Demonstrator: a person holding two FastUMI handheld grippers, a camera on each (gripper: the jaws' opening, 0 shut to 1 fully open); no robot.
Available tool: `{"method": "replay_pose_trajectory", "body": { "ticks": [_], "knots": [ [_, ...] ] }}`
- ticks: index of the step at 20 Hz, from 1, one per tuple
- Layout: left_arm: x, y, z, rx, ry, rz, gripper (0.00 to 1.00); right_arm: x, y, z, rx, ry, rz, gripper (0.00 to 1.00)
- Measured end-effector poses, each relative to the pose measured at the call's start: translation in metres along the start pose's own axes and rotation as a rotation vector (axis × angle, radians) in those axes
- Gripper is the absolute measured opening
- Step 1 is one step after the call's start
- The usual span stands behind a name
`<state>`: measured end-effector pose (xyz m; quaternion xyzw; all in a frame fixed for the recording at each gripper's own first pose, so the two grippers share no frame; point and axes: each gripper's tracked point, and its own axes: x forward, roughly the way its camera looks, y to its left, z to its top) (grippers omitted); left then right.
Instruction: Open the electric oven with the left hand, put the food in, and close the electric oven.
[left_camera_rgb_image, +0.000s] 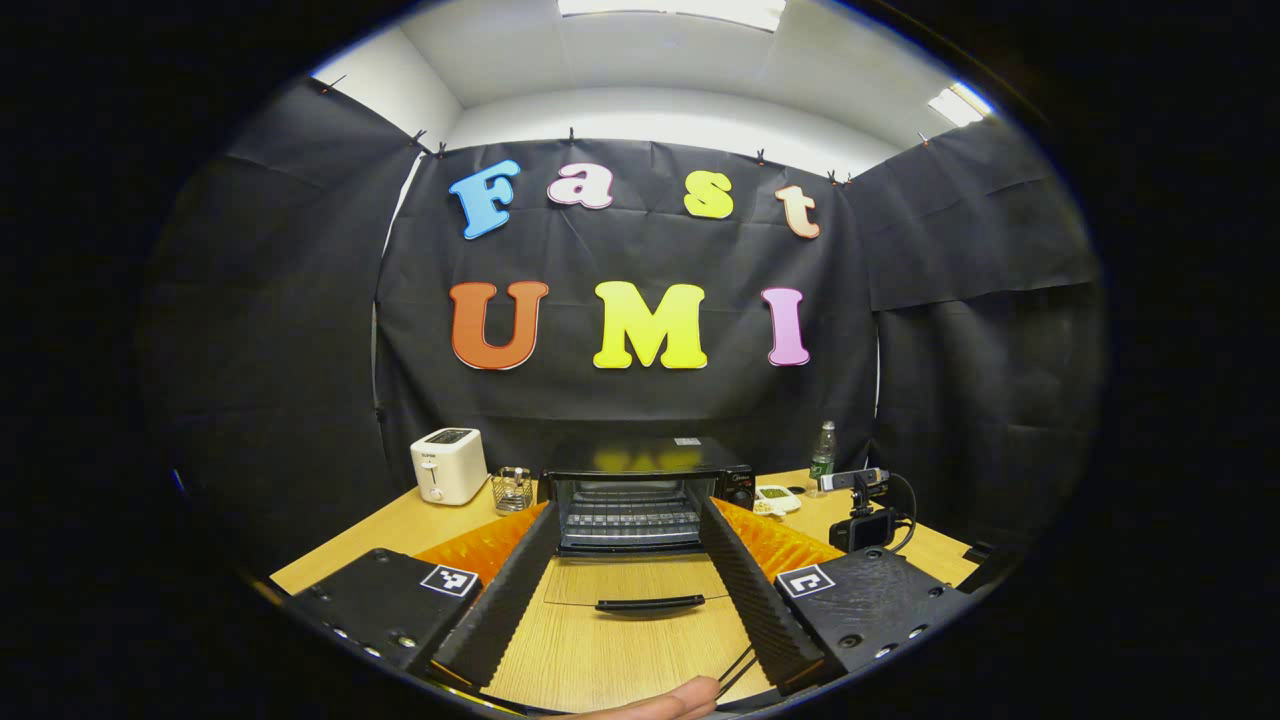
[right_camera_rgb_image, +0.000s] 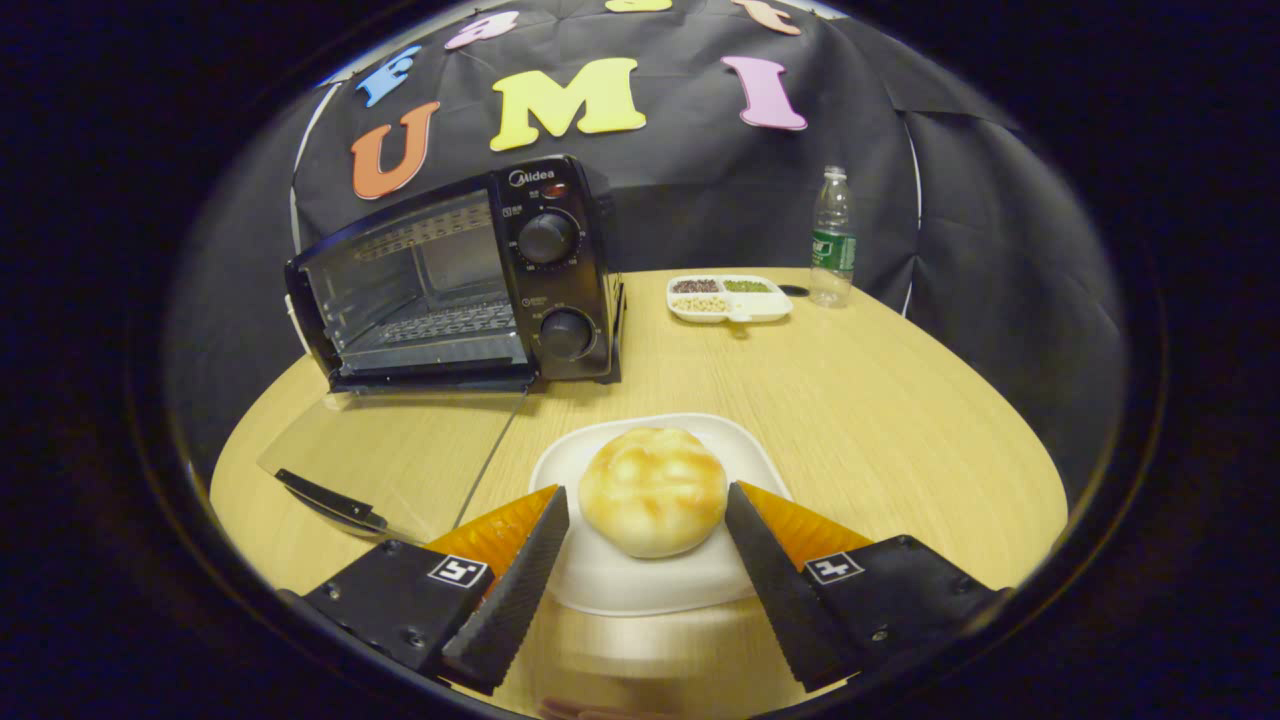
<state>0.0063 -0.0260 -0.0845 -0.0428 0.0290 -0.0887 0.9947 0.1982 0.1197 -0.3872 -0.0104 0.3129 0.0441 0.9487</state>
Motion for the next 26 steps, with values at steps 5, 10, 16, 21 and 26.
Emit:
{"method": "replay_pose_trajectory", "body": {
  "ticks": [5, 10, 16, 21, 26],
  "knots": [
    [-0.003, -0.006, -0.002, 0.009, 0.007, -0.026, 0.83, 0.001, 0.001, 0.005, 0.001, -0.013, -0.008, 0.92],
    [-0.006, -0.001, 0.002, 0.01, -0.005, -0.024, 0.83, -0.016, 0.0, 0.02, 0.012, -0.08, -0.013, 0.84],
    [-0.013, 0.012, 0.005, -0.012, -0.014, -0.005, 0.93, -0.059, 0.033, 0.053, 0.052, -0.189, 0.068, 0.84],
    [-0.022, 0.03, 0.006, -0.023, -0.025, 0.017, 0.93, -0.08, 0.104, 0.069, 0.195, -0.237, 0.276, 0.84],
    [-0.024, 0.048, 0.007, -0.022, -0.033, 0.034, 0.93, -0.088, 0.179, 0.087, 0.352, -0.312, 0.45, 0.84]
  ]
}}
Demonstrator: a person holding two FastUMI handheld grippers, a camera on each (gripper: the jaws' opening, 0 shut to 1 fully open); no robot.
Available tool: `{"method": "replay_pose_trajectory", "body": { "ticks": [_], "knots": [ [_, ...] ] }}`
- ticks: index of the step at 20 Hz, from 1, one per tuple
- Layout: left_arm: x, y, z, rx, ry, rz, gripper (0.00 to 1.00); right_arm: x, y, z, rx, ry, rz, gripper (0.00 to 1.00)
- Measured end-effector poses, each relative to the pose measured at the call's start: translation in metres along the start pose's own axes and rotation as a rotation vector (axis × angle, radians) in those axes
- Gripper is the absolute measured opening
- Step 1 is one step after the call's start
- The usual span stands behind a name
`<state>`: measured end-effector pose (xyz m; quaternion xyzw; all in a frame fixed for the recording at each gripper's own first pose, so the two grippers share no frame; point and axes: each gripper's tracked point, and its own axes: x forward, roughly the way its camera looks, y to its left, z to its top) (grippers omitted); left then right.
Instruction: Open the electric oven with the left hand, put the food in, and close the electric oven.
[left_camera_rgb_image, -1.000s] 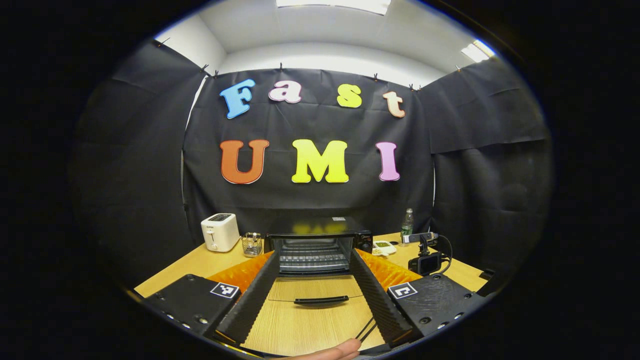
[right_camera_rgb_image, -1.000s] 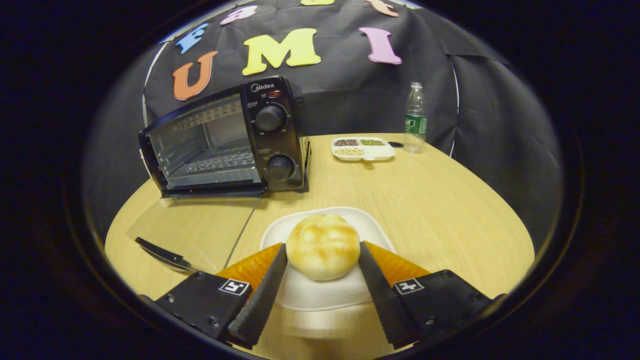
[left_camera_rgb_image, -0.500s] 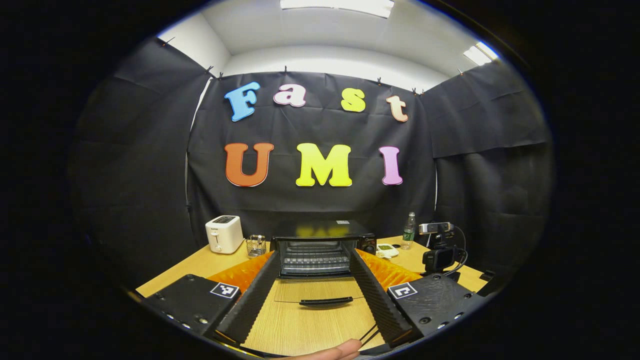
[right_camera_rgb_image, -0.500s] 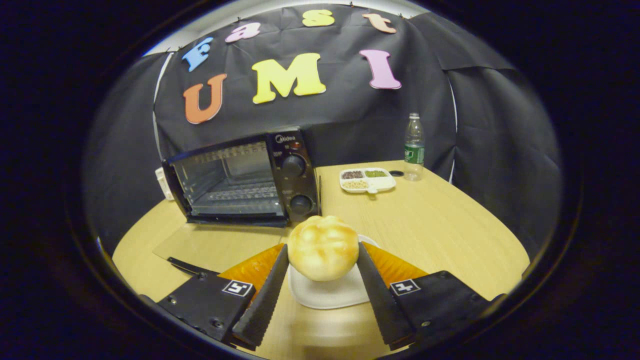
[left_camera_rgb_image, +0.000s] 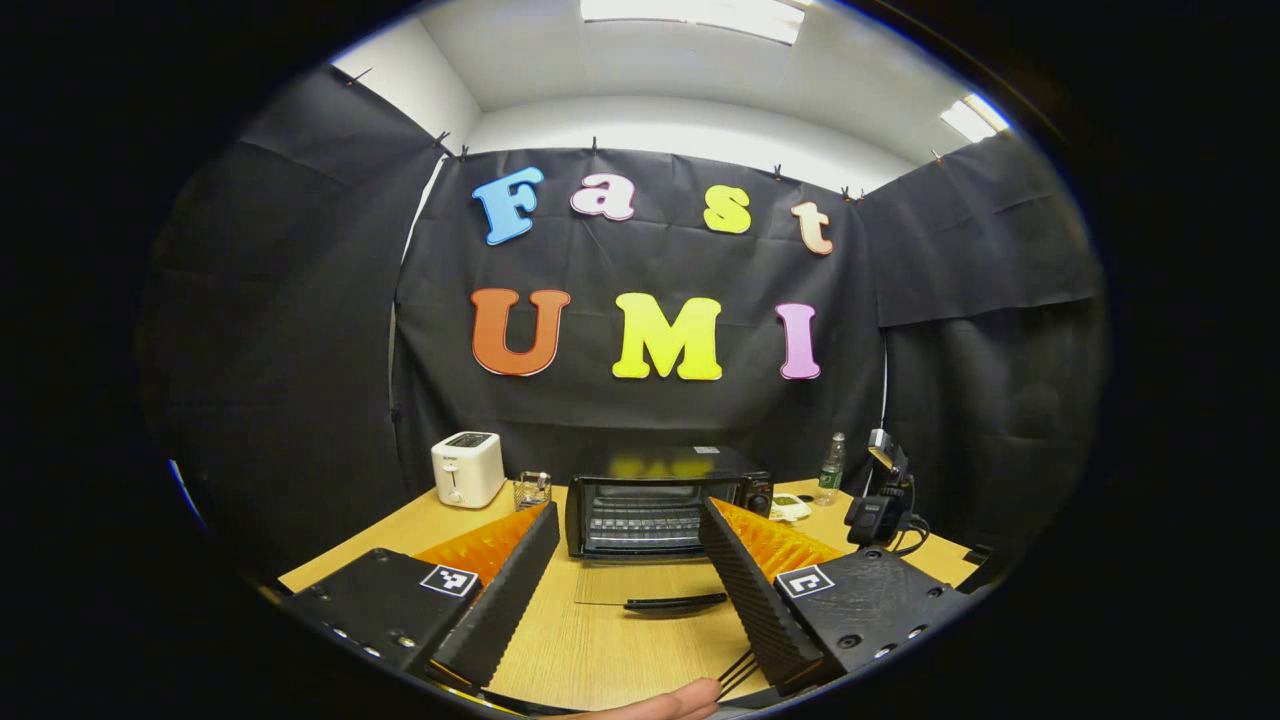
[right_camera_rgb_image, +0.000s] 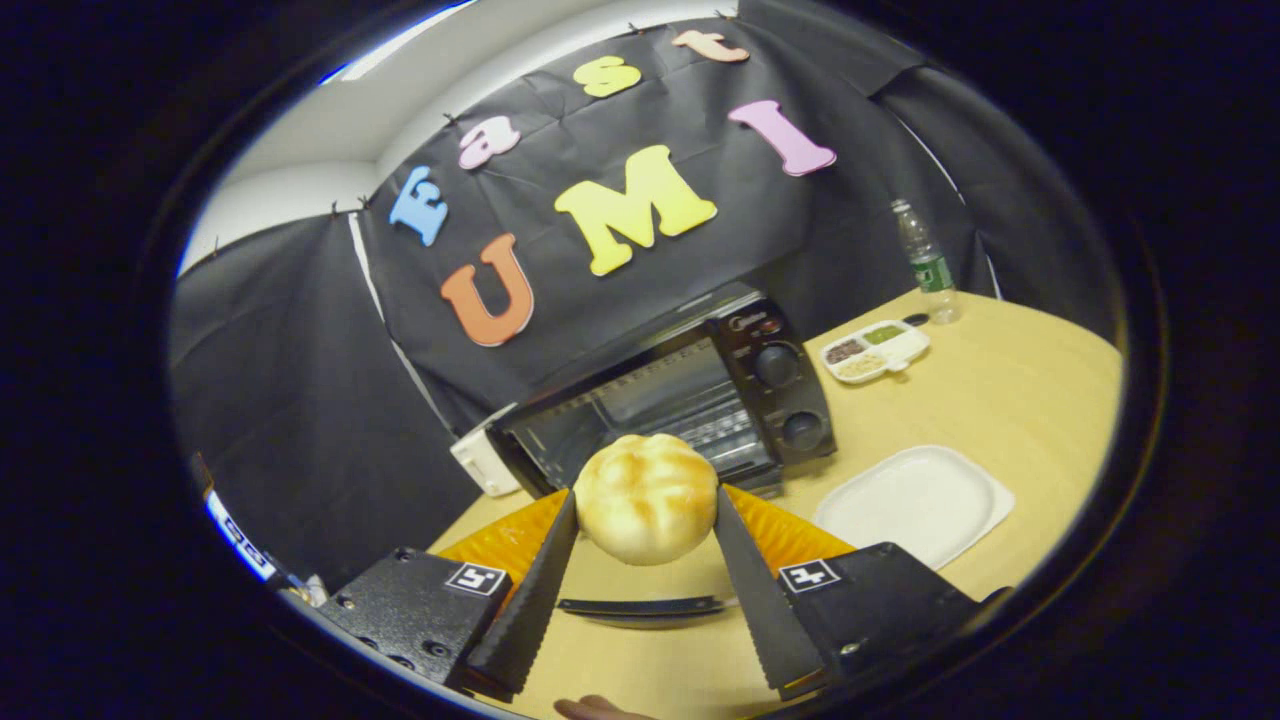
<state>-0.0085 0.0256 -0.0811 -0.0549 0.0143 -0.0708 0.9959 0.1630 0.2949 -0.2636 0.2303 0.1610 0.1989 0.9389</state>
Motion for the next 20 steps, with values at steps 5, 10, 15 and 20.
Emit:
{"method": "replay_pose_trajectory", "body": {
  "ticks": [5, 10, 15, 20],
  "knots": [
    [0.006, 0.016, -0.001, 0.002, 0.004, 0.022, 0.93, 0.043, 0.039, -0.012, 0.256, -0.059, -0.005, 0.82],
    [0.019, 0.036, -0.001, 0.006, 0.017, 0.054, 0.93, 0.1, 0.03, -0.021, 0.314, -0.044, -0.096, 0.84],
    [0.04, 0.054, -0.023, 0.003, 0.049, 0.072, 0.93, 0.16, 0.007, -0.01, 0.239, -0.036, -0.173, 0.82],
    [0.066, 0.067, -0.054, -0.016, 0.122, 0.101, 0.93, 0.206, -0.026, -0.007, 0.22, -0.076, -0.262, 0.82]
  ]
}}
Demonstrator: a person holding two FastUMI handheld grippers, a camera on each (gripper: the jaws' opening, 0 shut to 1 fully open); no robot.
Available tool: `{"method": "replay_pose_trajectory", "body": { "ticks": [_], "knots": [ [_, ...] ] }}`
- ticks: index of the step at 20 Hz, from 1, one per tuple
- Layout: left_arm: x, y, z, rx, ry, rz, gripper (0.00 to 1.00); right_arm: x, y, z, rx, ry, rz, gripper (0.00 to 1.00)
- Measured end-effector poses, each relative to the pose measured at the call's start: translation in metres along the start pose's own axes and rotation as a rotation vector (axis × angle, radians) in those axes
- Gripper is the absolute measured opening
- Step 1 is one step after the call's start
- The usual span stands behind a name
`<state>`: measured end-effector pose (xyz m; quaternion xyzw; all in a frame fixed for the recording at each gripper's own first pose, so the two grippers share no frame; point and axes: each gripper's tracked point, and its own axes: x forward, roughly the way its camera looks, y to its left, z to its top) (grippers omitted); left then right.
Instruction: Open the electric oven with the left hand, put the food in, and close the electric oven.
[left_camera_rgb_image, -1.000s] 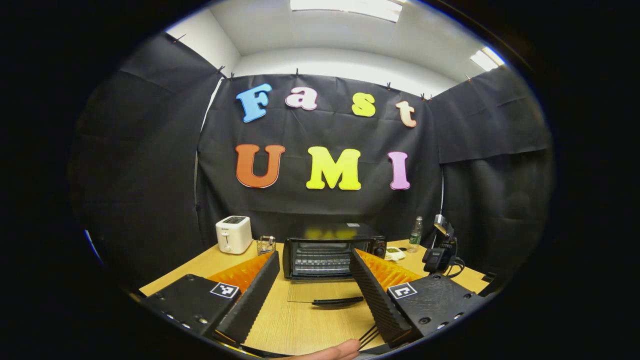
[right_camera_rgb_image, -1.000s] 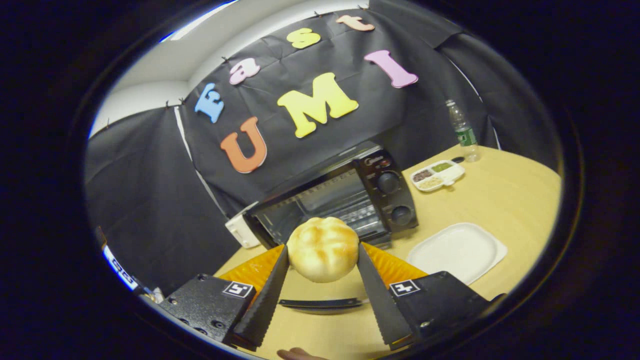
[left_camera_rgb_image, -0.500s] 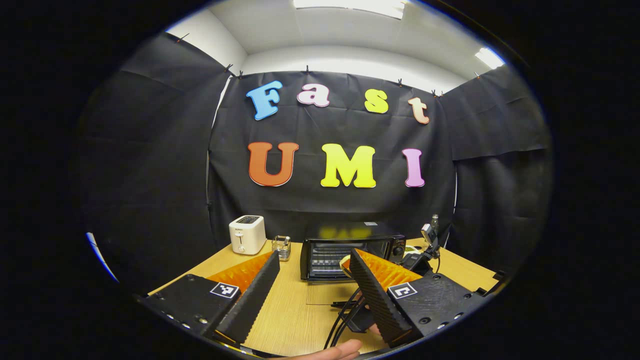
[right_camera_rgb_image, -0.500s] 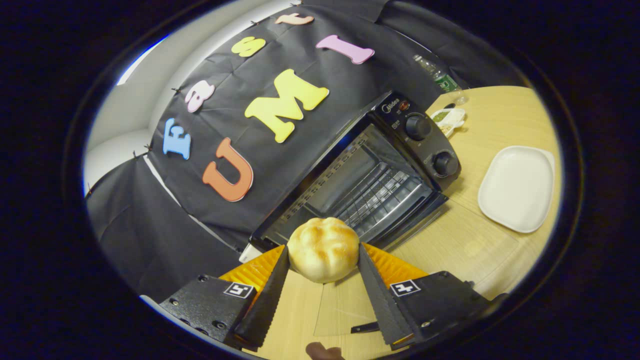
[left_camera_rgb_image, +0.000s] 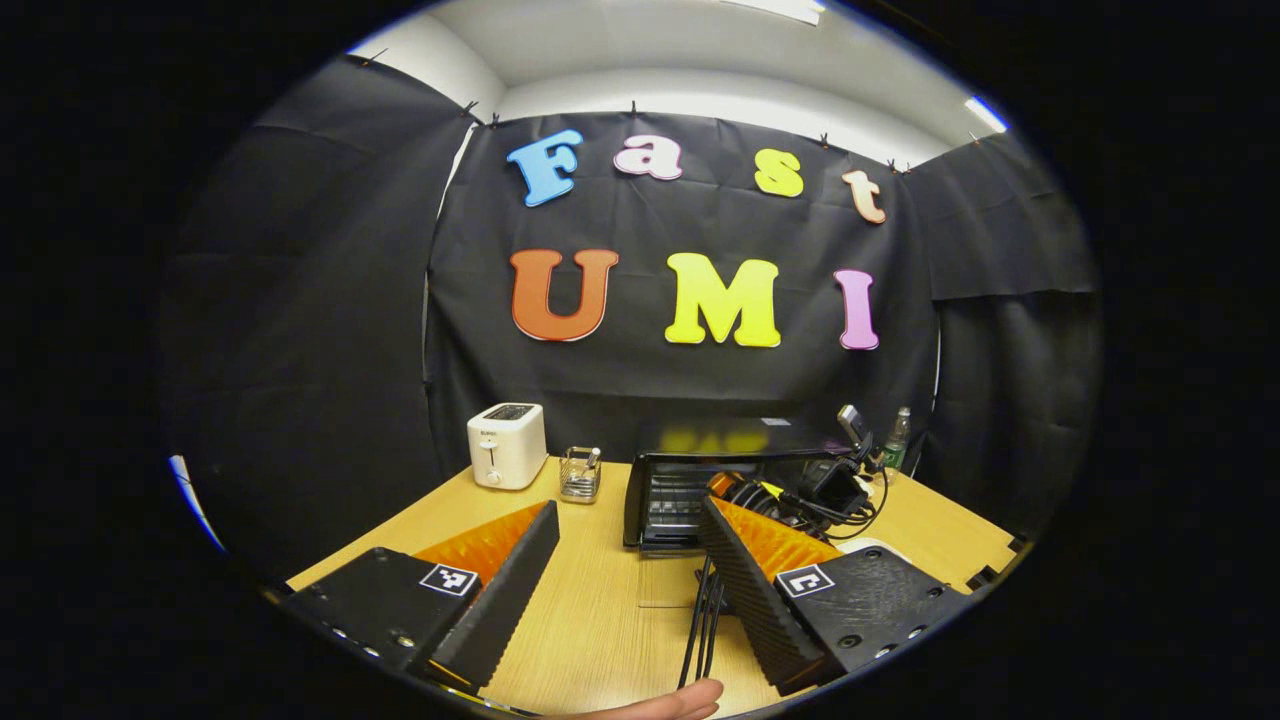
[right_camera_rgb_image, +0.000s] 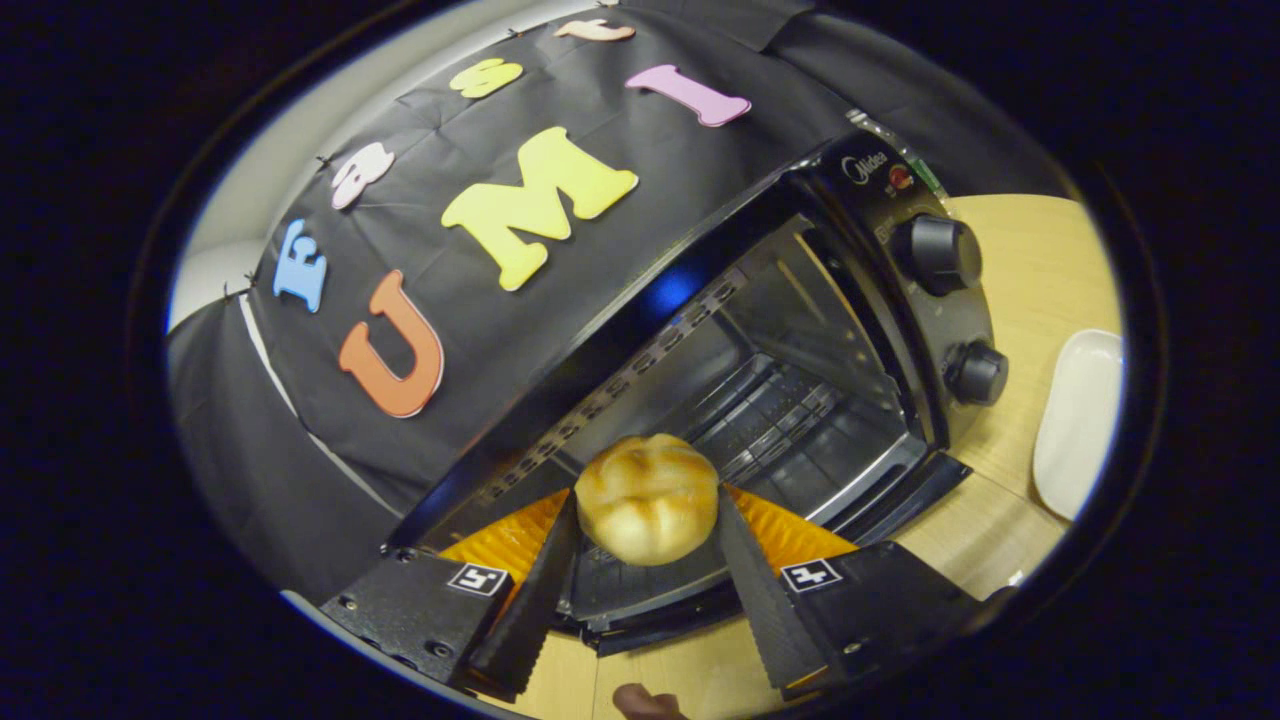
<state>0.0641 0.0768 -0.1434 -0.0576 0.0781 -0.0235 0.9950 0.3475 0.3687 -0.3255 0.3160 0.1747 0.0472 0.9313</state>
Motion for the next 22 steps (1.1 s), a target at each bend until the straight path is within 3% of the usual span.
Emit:
{"method": "replay_pose_trajectory", "body": {
  "ticks": [4, 9, 13, 17, 22],
  "knots": [
    [0.006, -0.01, -0.009, -0.003, 0.019, -0.025, 0.93, 0.032, 0.003, 0.008, -0.031, -0.045, 0.007, 0.82],
    [0.009, -0.016, -0.017, 0.003, 0.036, -0.058, 0.93, 0.035, 0.012, 0.003, -0.102, -0.036, 0.028, 0.87],
    [0.002, -0.017, -0.017, -0.016, 0.048, -0.048, 0.93, 0.014, 0.003, 0.009, -0.12, -0.048, 0.013, 0.94],
    [-0.007, -0.021, -0.015, -0.005, 0.047, -0.039, 0.93, -0.024, -0.006, 0.008, -0.095, -0.019, 0.027, 0.94],
    [-0.017, -0.036, -0.012, 0.002, 0.042, -0.06, 0.93, -0.092, -0.007, 0.026, -0.131, -0.022, 0.094, 0.94]
  ]
}}
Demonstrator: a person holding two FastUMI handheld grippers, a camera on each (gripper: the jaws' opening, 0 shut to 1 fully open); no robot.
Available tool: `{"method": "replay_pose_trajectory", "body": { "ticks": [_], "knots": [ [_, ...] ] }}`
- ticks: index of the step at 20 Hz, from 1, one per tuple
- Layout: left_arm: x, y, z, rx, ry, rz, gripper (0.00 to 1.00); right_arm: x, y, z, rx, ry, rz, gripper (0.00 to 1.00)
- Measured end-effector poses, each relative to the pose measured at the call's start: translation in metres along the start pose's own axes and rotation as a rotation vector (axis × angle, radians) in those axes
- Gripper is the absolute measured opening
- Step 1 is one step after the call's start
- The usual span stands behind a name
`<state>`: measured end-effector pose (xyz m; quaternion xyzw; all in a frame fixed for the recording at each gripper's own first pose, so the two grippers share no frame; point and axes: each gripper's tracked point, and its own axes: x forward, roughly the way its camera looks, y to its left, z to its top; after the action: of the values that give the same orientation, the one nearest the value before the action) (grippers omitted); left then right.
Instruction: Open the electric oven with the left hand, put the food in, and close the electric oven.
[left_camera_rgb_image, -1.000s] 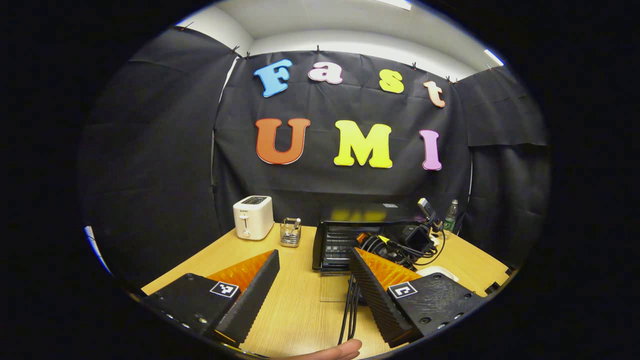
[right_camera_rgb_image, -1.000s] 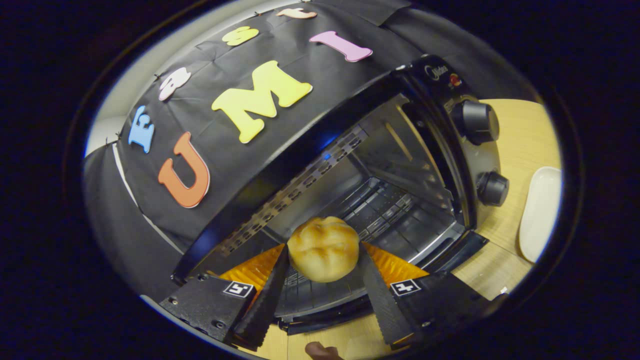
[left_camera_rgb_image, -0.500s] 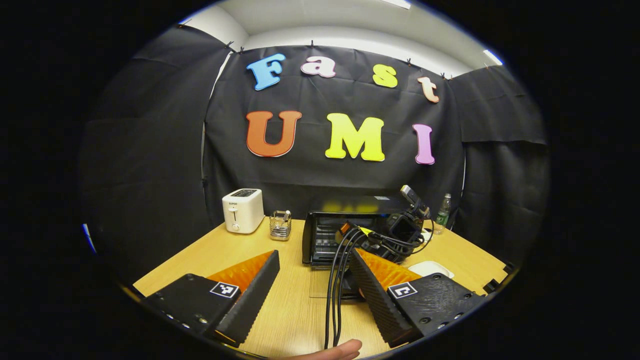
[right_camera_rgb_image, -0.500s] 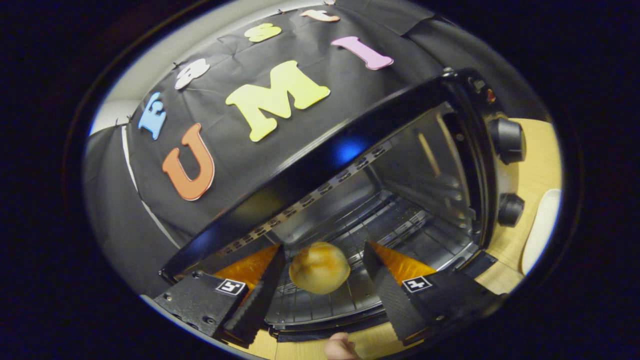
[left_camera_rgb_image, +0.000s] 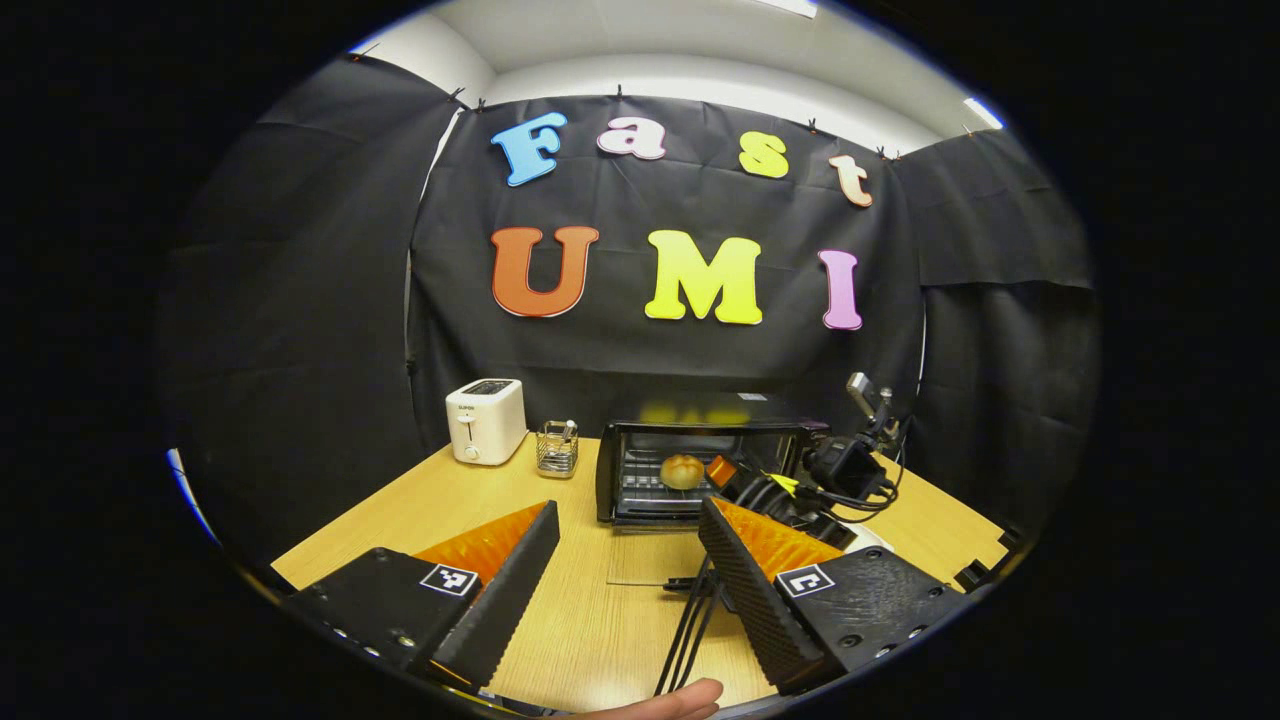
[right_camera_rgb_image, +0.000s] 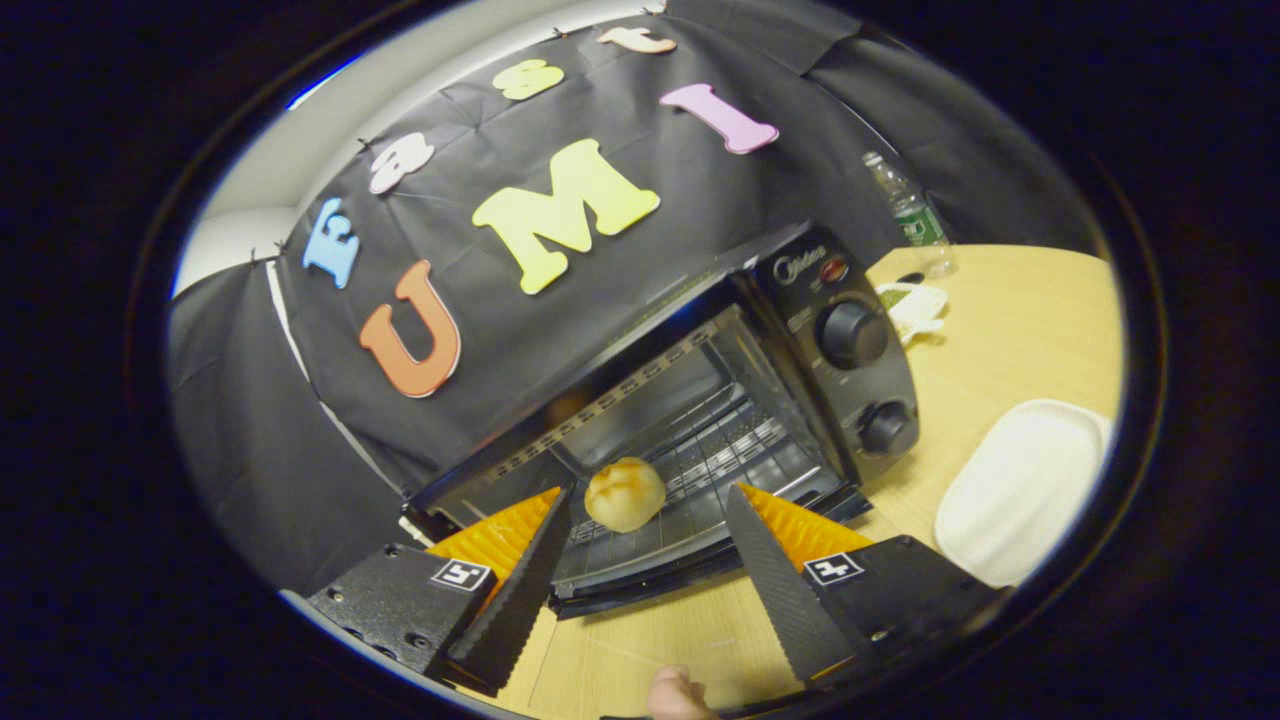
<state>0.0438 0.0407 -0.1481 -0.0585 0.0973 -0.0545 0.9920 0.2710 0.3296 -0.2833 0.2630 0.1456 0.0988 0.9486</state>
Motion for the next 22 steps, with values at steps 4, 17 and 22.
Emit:
{"method": "replay_pose_trajectory", "body": {
  "ticks": [4, 17, 22],
  "knots": [
    [0.003, -0.014, -0.013, 0.014, 0.039, -0.014, 0.93, -0.057, 0.003, 0.02, -0.052, 0.013, 0.074, 0.94],
    [0.037, -0.066, -0.065, 0.015, 0.176, -0.09, 0.93, -0.224, -0.012, 0.17, -0.225, -0.181, 0.152, 0.93],
    [0.058, -0.081, -0.104, 0.011, 0.293, -0.105, 0.93, -0.295, -0.031, 0.223, -0.435, -0.37, 0.046, 0.93]
  ]
}}
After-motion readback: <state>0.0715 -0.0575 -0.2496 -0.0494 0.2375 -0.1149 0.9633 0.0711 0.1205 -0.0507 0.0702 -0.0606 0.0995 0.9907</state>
